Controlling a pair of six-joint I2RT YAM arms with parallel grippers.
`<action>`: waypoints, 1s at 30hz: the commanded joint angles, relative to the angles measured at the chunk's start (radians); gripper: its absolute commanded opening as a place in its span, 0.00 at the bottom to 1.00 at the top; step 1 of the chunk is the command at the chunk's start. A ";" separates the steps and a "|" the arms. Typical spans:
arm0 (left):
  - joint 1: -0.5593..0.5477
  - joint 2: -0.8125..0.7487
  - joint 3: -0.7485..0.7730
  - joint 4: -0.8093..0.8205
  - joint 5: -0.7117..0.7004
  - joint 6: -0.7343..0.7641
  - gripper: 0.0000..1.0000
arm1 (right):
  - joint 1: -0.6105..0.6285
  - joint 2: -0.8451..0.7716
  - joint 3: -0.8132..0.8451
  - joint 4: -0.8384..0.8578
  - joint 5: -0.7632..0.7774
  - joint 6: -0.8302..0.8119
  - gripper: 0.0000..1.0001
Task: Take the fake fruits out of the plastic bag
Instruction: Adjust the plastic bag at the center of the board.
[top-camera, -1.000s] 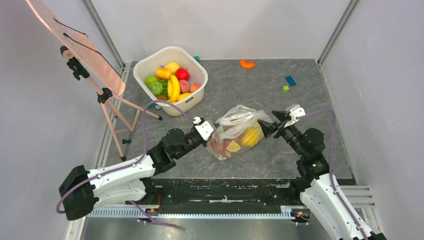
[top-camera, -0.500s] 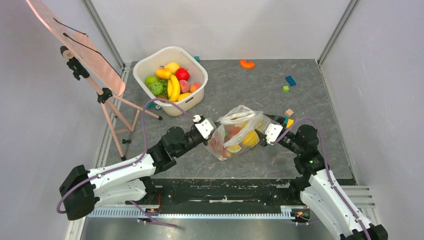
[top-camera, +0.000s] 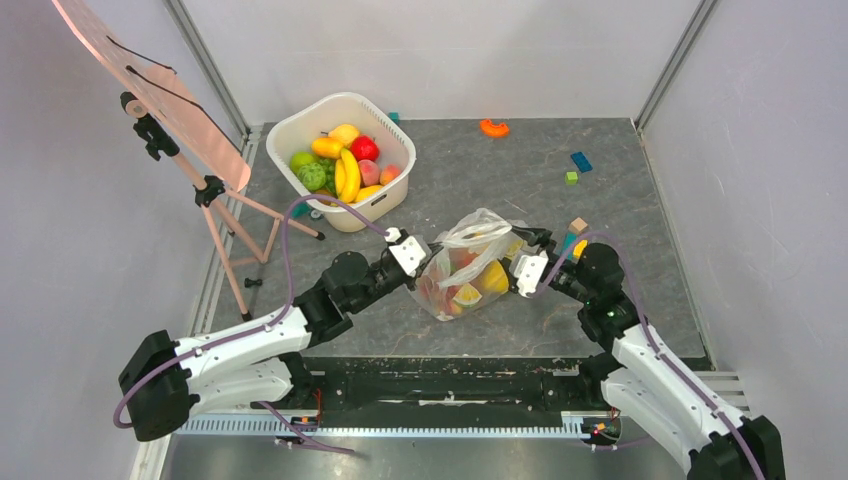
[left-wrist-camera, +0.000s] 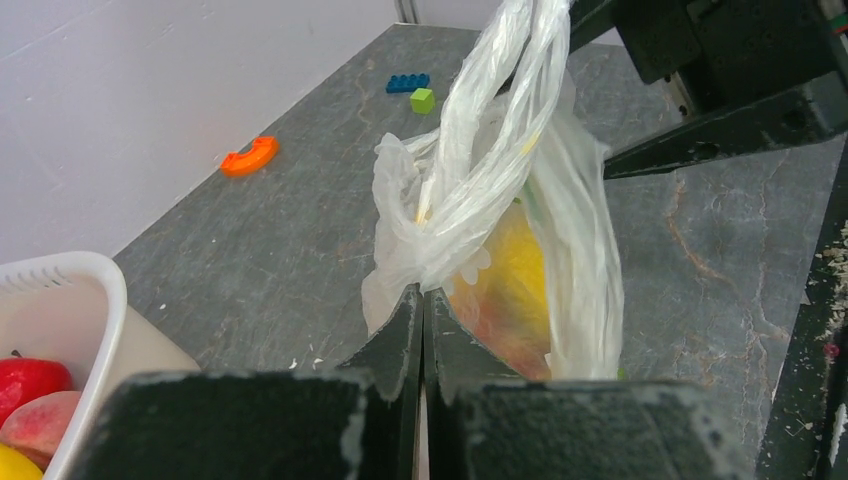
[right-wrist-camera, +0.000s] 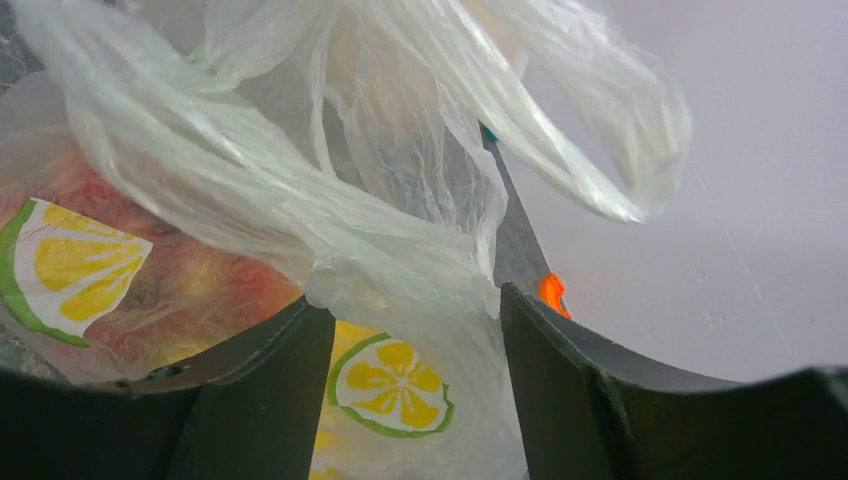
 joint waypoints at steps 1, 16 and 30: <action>0.004 -0.010 0.040 0.029 0.015 -0.047 0.02 | 0.045 0.049 0.054 0.112 0.063 0.015 0.59; 0.013 -0.134 -0.008 -0.002 -0.165 -0.220 0.10 | 0.054 -0.040 0.064 0.171 0.763 1.025 0.00; 0.013 -0.078 0.045 -0.083 -0.011 -0.152 0.66 | 0.054 -0.144 -0.022 0.084 0.693 1.293 0.00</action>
